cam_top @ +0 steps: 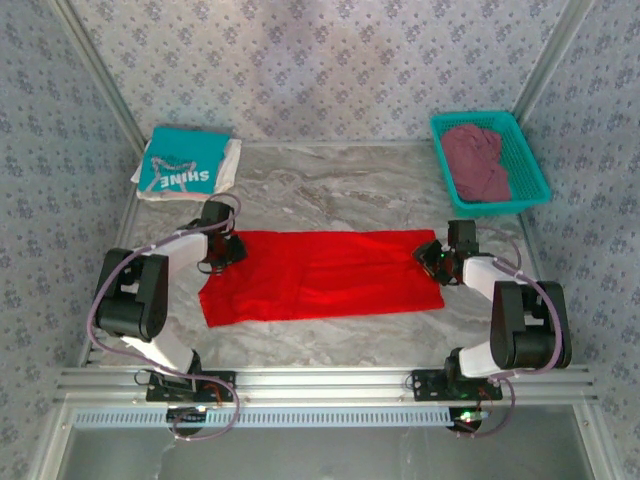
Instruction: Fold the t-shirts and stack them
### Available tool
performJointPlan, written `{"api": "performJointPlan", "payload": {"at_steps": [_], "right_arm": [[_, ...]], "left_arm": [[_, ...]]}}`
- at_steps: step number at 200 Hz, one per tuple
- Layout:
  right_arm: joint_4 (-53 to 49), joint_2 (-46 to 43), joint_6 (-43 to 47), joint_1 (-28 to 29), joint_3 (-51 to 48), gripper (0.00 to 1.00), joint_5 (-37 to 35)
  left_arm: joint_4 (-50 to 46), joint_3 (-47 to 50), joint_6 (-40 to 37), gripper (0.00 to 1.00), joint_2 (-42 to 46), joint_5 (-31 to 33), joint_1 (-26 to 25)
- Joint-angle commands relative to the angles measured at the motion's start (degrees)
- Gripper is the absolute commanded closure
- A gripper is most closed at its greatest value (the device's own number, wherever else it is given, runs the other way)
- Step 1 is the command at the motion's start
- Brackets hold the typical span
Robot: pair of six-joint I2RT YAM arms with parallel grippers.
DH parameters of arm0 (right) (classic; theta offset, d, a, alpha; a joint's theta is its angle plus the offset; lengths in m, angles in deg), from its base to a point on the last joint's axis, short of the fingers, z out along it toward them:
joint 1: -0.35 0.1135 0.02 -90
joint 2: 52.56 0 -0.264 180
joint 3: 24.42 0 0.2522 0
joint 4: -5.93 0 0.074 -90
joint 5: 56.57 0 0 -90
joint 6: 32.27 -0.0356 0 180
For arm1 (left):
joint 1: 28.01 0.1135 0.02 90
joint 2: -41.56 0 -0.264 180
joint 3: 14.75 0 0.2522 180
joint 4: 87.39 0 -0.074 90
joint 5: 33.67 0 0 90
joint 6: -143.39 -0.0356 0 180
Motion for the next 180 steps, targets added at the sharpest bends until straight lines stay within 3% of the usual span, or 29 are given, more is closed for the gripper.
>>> {"api": "performJointPlan", "payload": {"at_steps": [1,54,107,125,162,180], "right_arm": [[2.07,0.58,-2.89,0.19,-1.94,0.58,-2.54],[7.79,-0.26,-7.03,-0.06,-3.59,0.72,-4.24],[5.81,-3.11,-6.31,-1.46,-2.83,0.78,-6.07],[5.03,-3.51,-5.34,-2.07,-2.30,0.86,-6.04],[4.38,-3.63,-4.45,-2.69,-1.57,0.92,-5.66],[4.31,-3.58,-4.15,-2.50,-1.57,0.86,-4.69]], "left_arm": [[-2.20,1.51,-0.56,0.74,-2.04,-0.53,0.45],[-2.42,1.33,-0.64,0.74,-2.13,-0.45,0.45],[-2.52,1.25,-0.78,0.74,-2.22,-0.10,0.50],[-2.34,1.30,-0.74,0.74,-2.53,-0.07,0.45],[-2.24,0.98,-0.83,0.74,-2.62,-0.19,0.45],[-2.25,0.98,-0.84,0.74,-2.66,-0.18,0.46]]}}
